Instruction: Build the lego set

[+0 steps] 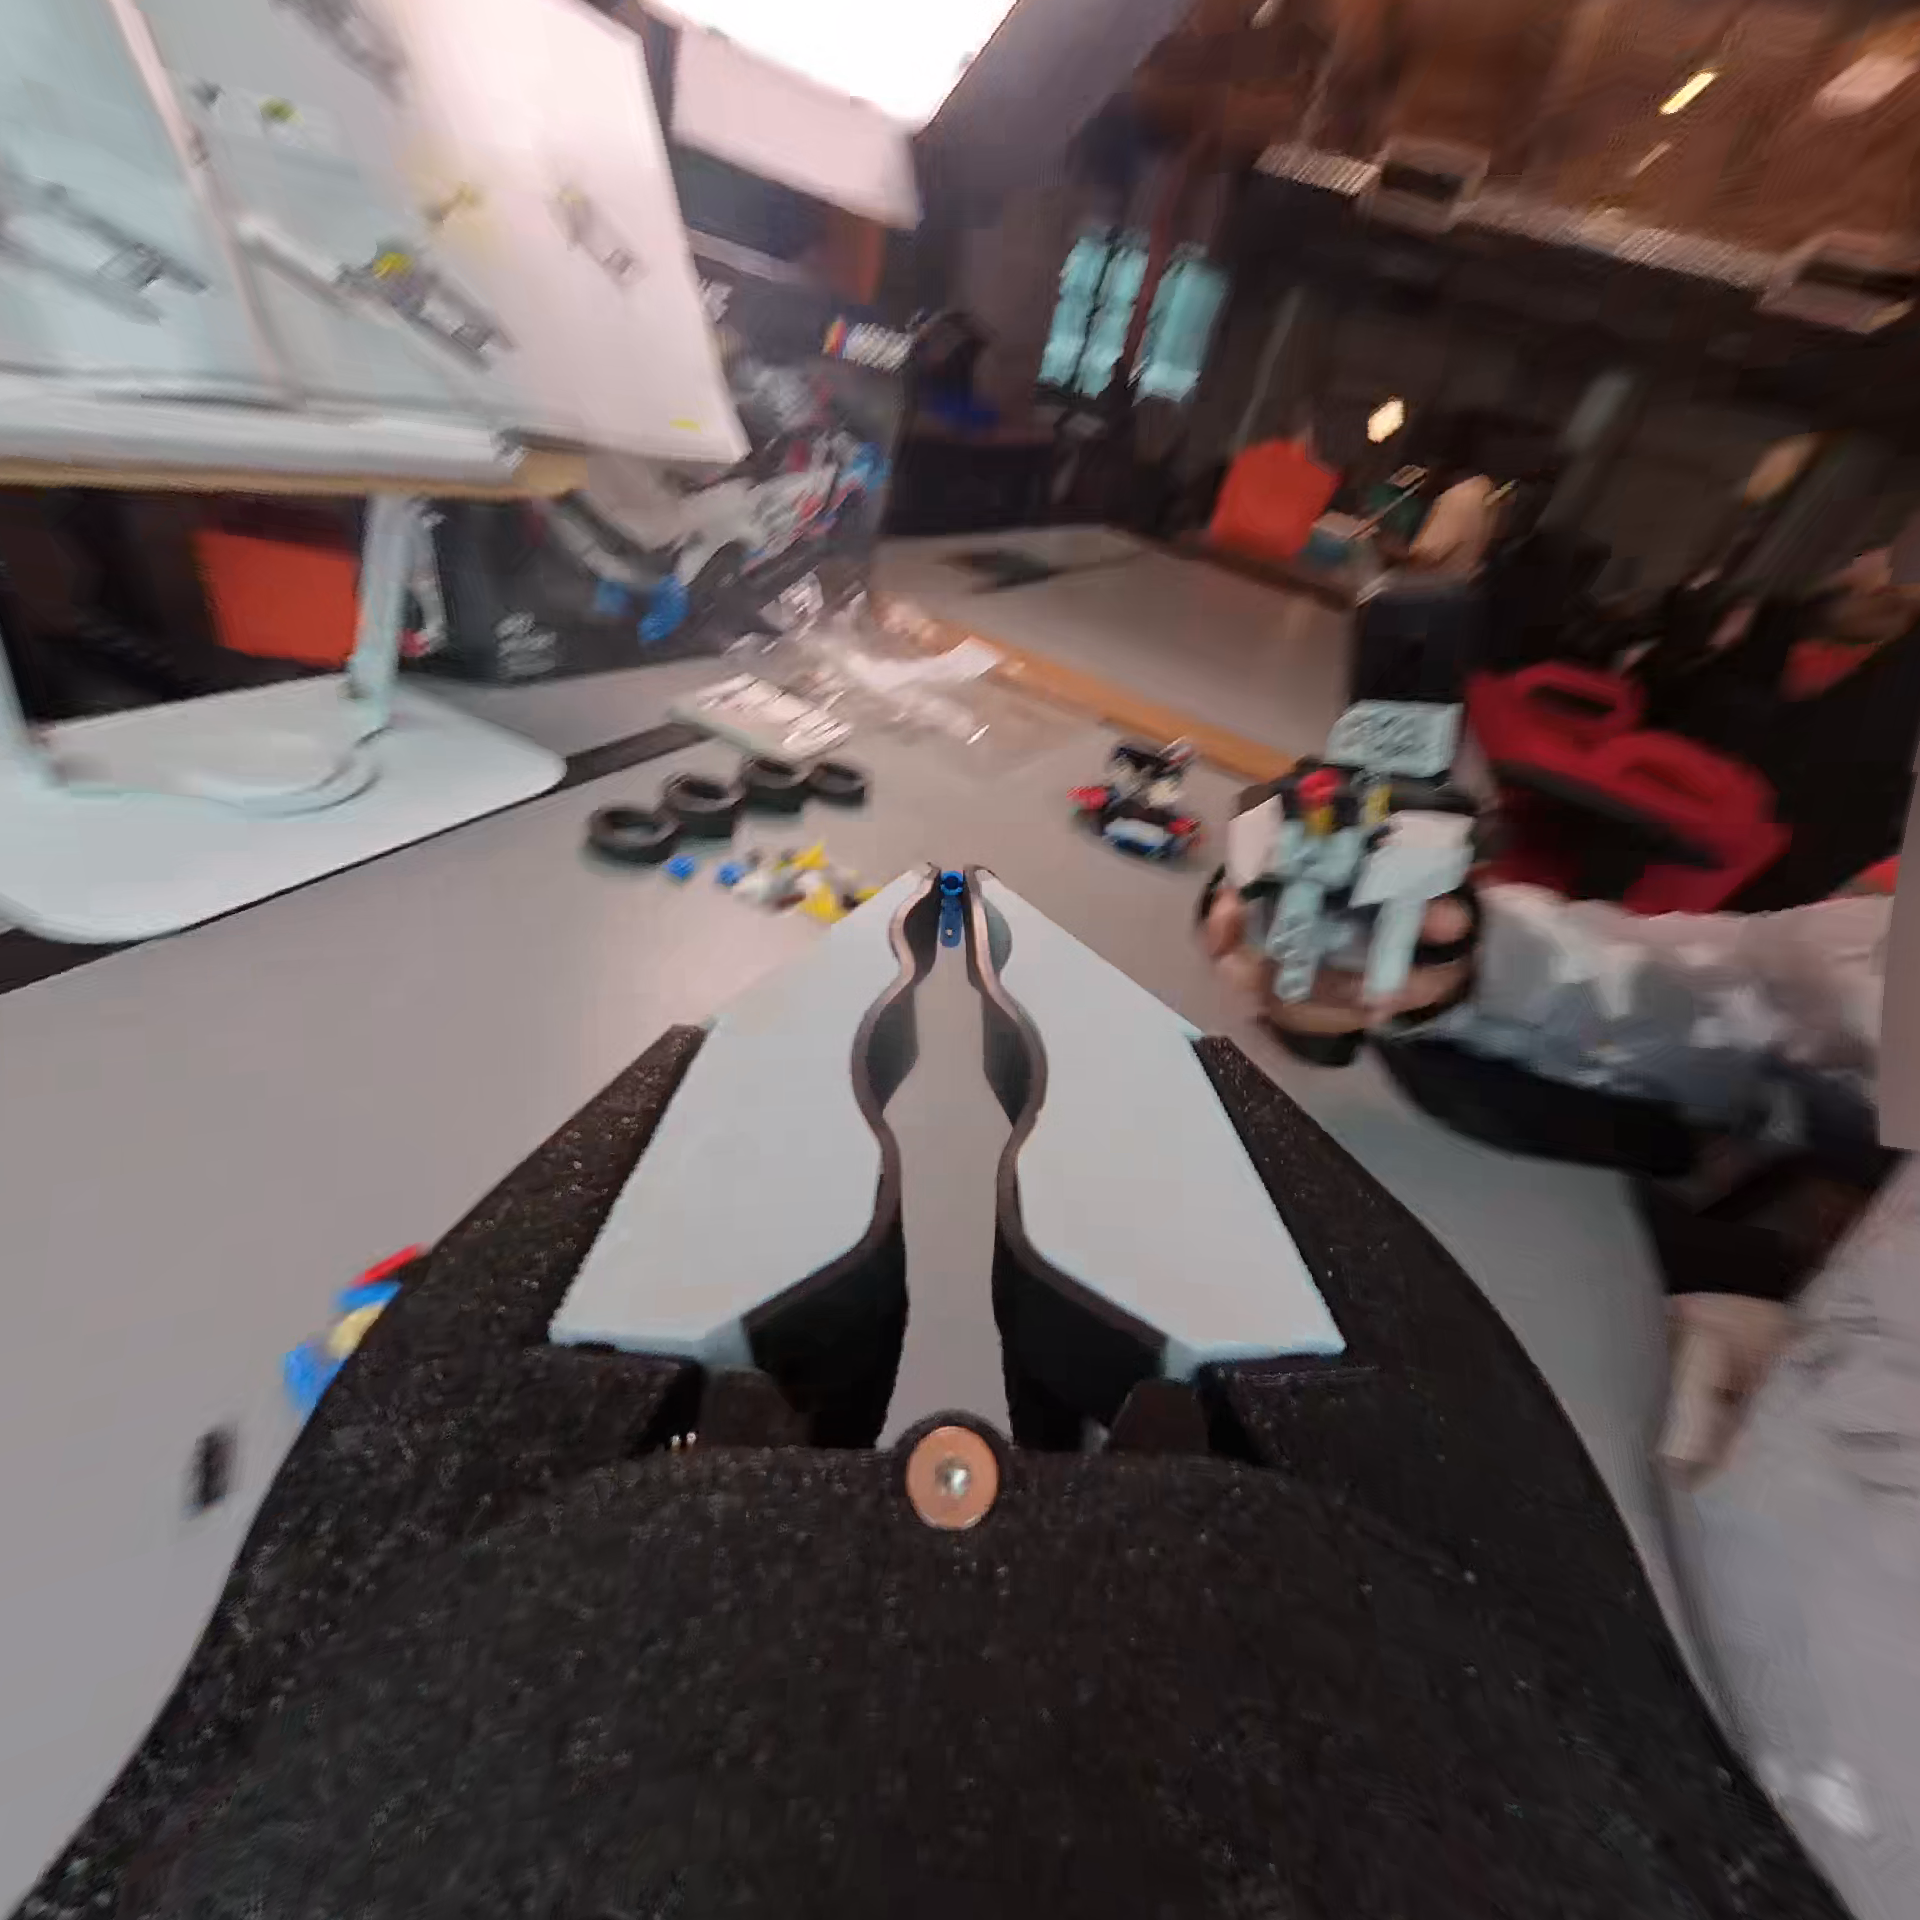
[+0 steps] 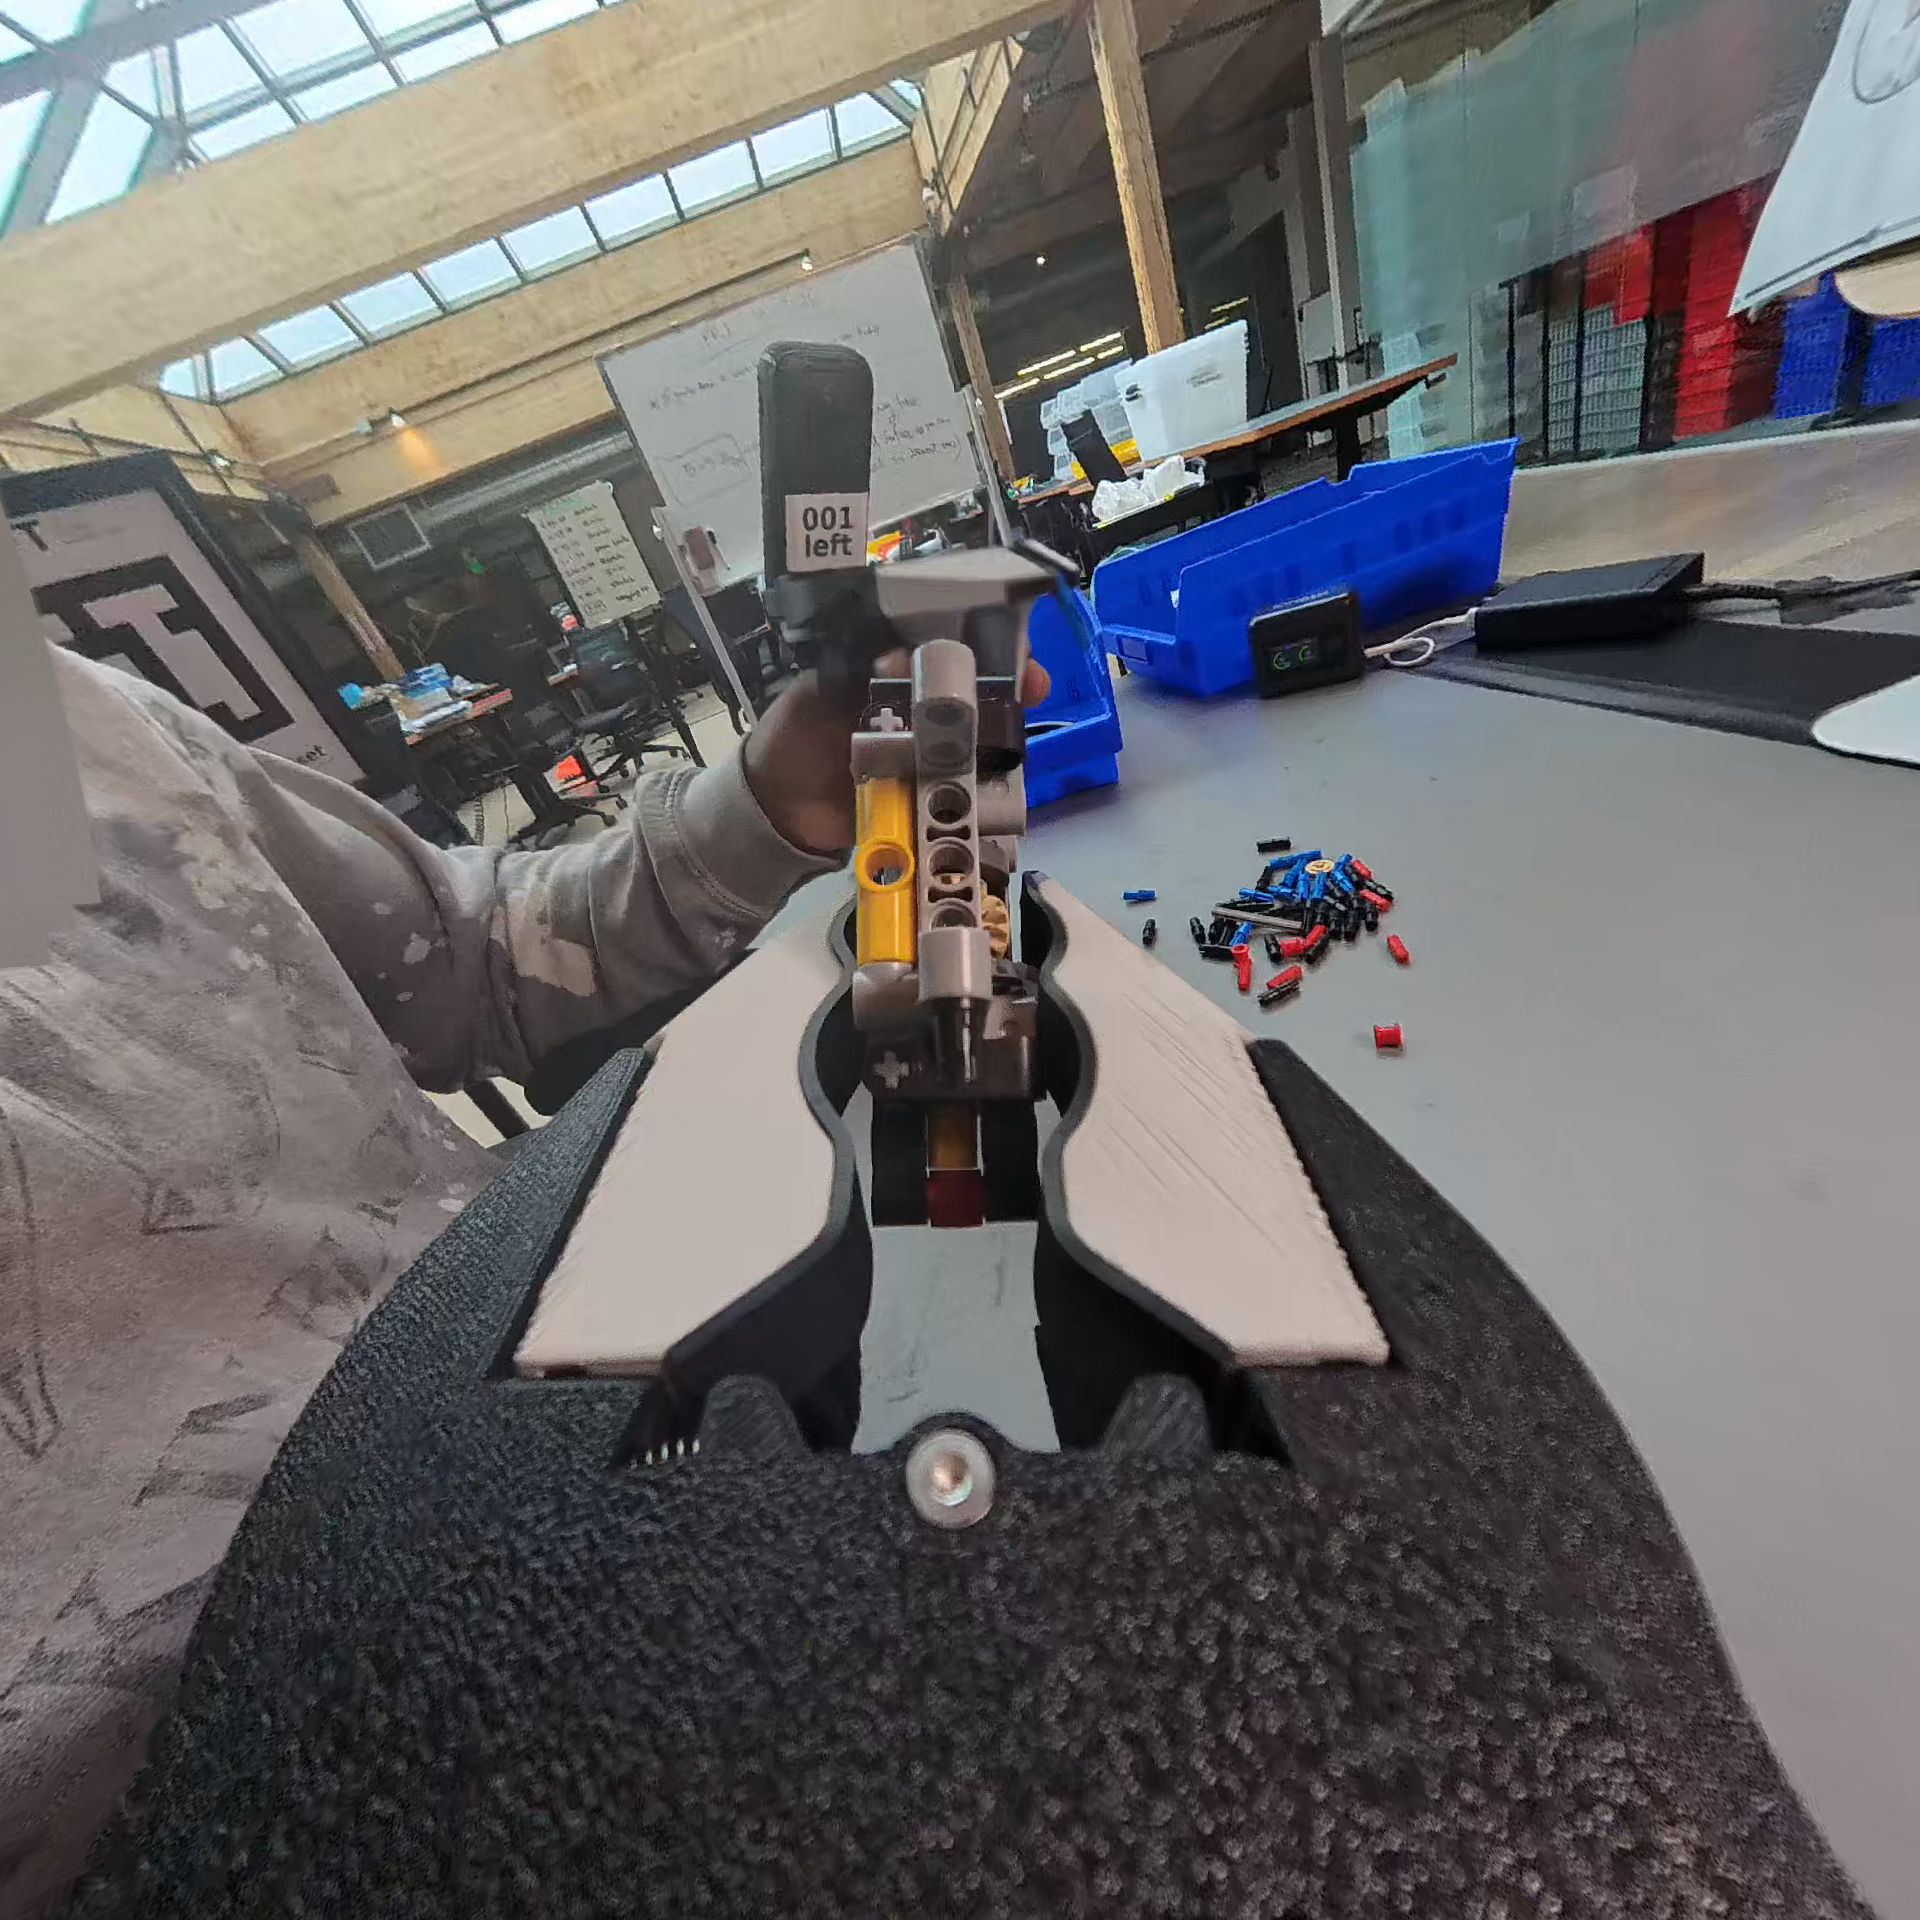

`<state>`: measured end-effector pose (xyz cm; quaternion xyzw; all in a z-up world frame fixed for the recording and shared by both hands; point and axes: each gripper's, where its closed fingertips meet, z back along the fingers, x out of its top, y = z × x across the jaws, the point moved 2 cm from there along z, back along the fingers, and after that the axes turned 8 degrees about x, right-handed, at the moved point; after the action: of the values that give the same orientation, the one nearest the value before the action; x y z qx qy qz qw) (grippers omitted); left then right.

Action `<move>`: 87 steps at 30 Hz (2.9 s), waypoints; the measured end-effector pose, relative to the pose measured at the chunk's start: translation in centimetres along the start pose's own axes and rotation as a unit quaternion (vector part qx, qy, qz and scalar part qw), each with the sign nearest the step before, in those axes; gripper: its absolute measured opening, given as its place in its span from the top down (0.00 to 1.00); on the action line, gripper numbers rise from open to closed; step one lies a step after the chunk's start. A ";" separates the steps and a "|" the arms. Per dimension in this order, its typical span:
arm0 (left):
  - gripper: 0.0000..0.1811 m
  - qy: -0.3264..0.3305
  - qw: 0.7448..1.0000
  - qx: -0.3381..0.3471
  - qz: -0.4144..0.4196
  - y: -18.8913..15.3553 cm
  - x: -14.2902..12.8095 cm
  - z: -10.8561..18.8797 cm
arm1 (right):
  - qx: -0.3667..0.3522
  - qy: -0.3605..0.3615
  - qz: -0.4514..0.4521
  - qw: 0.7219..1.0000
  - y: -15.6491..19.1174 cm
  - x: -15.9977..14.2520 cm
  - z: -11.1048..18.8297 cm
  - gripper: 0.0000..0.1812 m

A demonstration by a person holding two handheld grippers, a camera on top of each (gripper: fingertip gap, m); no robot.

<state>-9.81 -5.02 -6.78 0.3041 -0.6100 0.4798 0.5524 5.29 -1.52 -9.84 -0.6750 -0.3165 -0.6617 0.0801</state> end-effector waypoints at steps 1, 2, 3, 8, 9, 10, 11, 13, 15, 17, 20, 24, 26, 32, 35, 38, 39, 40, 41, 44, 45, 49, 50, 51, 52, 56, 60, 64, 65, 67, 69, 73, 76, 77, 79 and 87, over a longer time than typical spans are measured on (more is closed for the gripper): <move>0.98 0.044 0.997 0.060 -0.025 2.0 -1.6 -0.5 | 0.002 0.002 -0.006 1.000 -0.2 0.0 -0.3 0.86; 0.98 0.094 0.989 0.107 -0.044 3.8 -3.3 -0.9 | -0.001 0.007 -0.013 1.000 -0.6 -0.2 -0.4 0.86; 0.98 0.141 0.977 0.147 -0.065 5.4 -5.0 -1.0 | -0.008 0.007 -0.025 1.000 -1.1 -0.5 -0.3 0.86; 0.98 0.264 0.933 0.224 -0.100 9.0 -10.5 -1.3 | 0.000 -0.061 -0.182 0.981 -2.5 -0.9 0.2 0.86; 0.95 0.270 0.930 0.228 -0.101 9.1 -10.8 -1.4 | 0.003 -0.077 -0.206 0.976 -2.7 -0.8 0.3 0.86; 0.89 0.271 0.930 0.228 -0.100 9.0 -10.9 -1.6 | 0.007 -0.091 -0.223 0.971 -2.8 -0.7 0.4 0.86; 0.84 0.260 0.937 0.215 -0.093 8.4 -10.6 -1.9 | 0.008 -0.102 -0.235 0.967 -3.0 -0.7 0.5 0.86; 0.79 0.218 0.964 0.148 -0.046 5.6 -9.6 -2.9 | 0.010 -0.120 -0.248 0.961 -3.2 -0.6 0.6 0.86; 0.76 0.182 0.981 0.056 0.026 1.8 -8.8 -3.9 | 0.012 -0.131 -0.255 0.958 -3.3 -0.5 0.4 0.86; 0.77 0.158 0.980 -0.056 0.104 -2.5 -8.2 -4.6 | 0.012 -0.138 -0.251 0.958 -3.2 -0.5 0.1 0.86; 0.79 0.144 0.962 -0.158 0.169 -7.1 -7.9 -5.4 | 0.011 -0.150 -0.238 0.959 -2.9 -0.3 -0.6 0.87; 0.89 0.127 0.944 -0.208 0.225 -9.4 -7.4 -6.5 | 0.000 -0.153 -0.203 0.967 -2.5 -0.1 -1.2 0.87; 0.96 0.129 0.940 -0.211 0.235 -9.2 -7.5 -6.7 | -0.002 -0.150 -0.187 0.971 -2.3 0.0 -1.4 0.86; 0.97 0.170 0.952 -0.211 0.140 -8.1 -6.7 -5.0 | 0.035 -0.048 -0.143 0.988 -1.1 -0.8 -1.6 0.75; 0.97 0.238 0.947 -0.201 0.080 -6.9 -7.3 -3.3 | 0.040 0.078 -0.079 0.993 -1.5 -2.1 -0.1 0.66; 0.97 0.319 0.928 -0.191 0.006 -6.9 -9.6 -2.1 | 0.052 0.168 -0.027 0.984 -0.9 -3.2 0.8 0.62; 0.96 0.337 0.919 -0.204 -0.005 -7.5 -10.1 -1.9 | 0.051 0.198 -0.011 0.979 -0.6 -3.8 0.7 0.61; 0.97 0.353 0.911 -0.211 -0.019 -8.0 -10.7 -1.8 | 0.052 0.223 0.007 0.973 -0.2 -4.6 0.4 0.60; 0.96 0.369 0.903 -0.218 -0.033 -8.7 -11.3 -1.7 | 0.062 0.247 0.015 0.967 0.3 -5.6 0.0 0.60; 0.96 0.368 0.899 -0.234 -0.043 -10.2 -11.6 -2.2 | 0.120 0.314 0.007 0.942 2.6 -8.9 -0.7 0.73; 0.96 0.361 0.902 -0.235 -0.044 -10.3 -11.3 -2.3 | 0.128 0.331 0.015 0.935 3.0 -9.9 -0.9 0.77; 0.96 0.300 0.925 -0.231 -0.039 -10.1 -9.2 -2.3 | 0.113 0.266 0.023 0.957 2.5 -8.7 -1.9 0.85; 0.96 0.268 0.936 -0.227 -0.034 -10.0 -8.3 -2.4 | 0.106 0.245 0.027 0.963 2.2 -7.9 -1.9 0.86; 0.91 0.236 0.946 -0.220 -0.028 -9.6 -7.3 -2.5 | 0.106 0.230 0.029 0.967 2.1 -7.1 -1.7 0.86; 0.84 0.209 0.955 -0.210 -0.022 -9.1 -6.5 -2.5 | 0.101 0.208 0.034 0.972 1.8 -6.2 -1.5 0.86; 0.86 0.171 0.965 -0.198 -0.013 -8.3 -5.6 -1.9 | 0.098 0.156 0.033 0.982 1.8 -4.3 -0.8 0.86; 0.94 0.199 0.953 -0.226 -0.021 -9.7 -7.1 -2.0 | 0.115 0.167 0.038 0.978 2.5 -5.1 -1.4 0.86; 0.96 0.193 0.956 -0.221 -0.024 -10.0 -7.0 -2.1 | 0.111 0.166 0.036 0.979 2.5 -5.1 -1.4 0.86; 0.96 0.188 0.957 -0.221 -0.022 -10.0 -6.8 -2.1 | 0.107 0.169 0.043 0.979 2.5 -5.0 -1.4 0.86; 0.98 0.190 0.955 -0.226 -0.018 -10.1 -6.9 -2.0 | 0.104 0.179 0.056 0.977 2.5 -5.2 -1.4 0.86; 0.99 0.195 0.954 -0.229 -0.012 -10.3 -7.1 -2.0 | 0.098 0.186 0.065 0.976 2.4 -5.4 -1.2 0.86; 0.99 0.187 0.957 -0.221 -0.004 -10.1 -7.2 -2.2 | 0.092 0.179 0.065 0.977 2.1 -5.1 -1.0 0.86; 0.99 0.186 0.959 -0.216 -0.005 -10.0 -7.3 -2.3 | 0.092 0.172 0.062 0.979 2.1 -4.8 -0.8 0.86; 0.99 0.182 0.960 -0.214 -0.004 -10.0 -7.2 -2.4 | 0.090 0.170 0.063 0.979 2.0 -4.7 -0.8 0.86; 1.00 0.182 0.960 -0.212 -0.007 -10.0 -7.2 -2.4 | 0.090 0.173 0.065 0.979 2.0 -4.7 -0.8 0.86; 1.00 0.123 0.976 -0.182 0.020 -7.6 -4.3 -0.9 | 0.052 0.164 0.065 0.983 0.5 -4.2 1.7 0.86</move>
<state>-1.77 -7.58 -9.06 0.1256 -0.6205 0.4053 0.6595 7.28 -2.32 -13.85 -0.5714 -0.2884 -0.7396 0.2085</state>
